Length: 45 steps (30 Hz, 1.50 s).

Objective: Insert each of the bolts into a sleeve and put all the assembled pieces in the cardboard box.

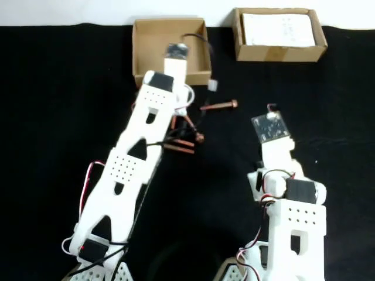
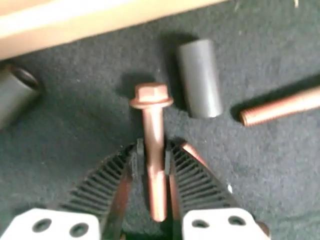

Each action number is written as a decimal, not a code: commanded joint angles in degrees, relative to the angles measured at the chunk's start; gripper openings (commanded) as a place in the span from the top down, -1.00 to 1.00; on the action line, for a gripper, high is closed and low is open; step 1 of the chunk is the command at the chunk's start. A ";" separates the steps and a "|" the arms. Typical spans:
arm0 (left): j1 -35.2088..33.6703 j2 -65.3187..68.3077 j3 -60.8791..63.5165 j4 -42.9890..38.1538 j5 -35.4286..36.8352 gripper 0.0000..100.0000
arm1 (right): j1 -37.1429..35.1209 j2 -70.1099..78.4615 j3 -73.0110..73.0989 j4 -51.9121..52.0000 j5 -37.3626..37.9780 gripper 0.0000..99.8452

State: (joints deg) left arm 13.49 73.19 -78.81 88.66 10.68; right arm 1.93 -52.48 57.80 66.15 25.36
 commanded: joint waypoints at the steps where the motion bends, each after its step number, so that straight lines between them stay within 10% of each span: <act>1: 0.13 -0.57 -1.63 1.76 -0.70 0.89 | 0.13 -0.40 -0.40 -0.48 0.35 0.99; 18: -0.04 -15.52 0.31 13.19 -5.45 0.98 | 0.48 -0.57 -20.35 20.62 0.00 0.99; 30: 1.27 -62.20 57.98 12.84 -7.82 0.98 | 0.40 -0.48 -20.26 21.76 -6.77 0.99; 40: -3.03 -94.11 120.48 -17.76 -14.77 0.98 | 0.13 -0.48 -20.18 21.67 -6.77 0.99; 45: -3.47 -90.15 130.15 -30.95 -14.15 0.95 | 0.40 -0.40 -19.21 19.56 -6.77 0.99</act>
State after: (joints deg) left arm 10.86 -17.63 48.04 63.43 -3.82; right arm 1.93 -52.48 40.31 87.34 18.86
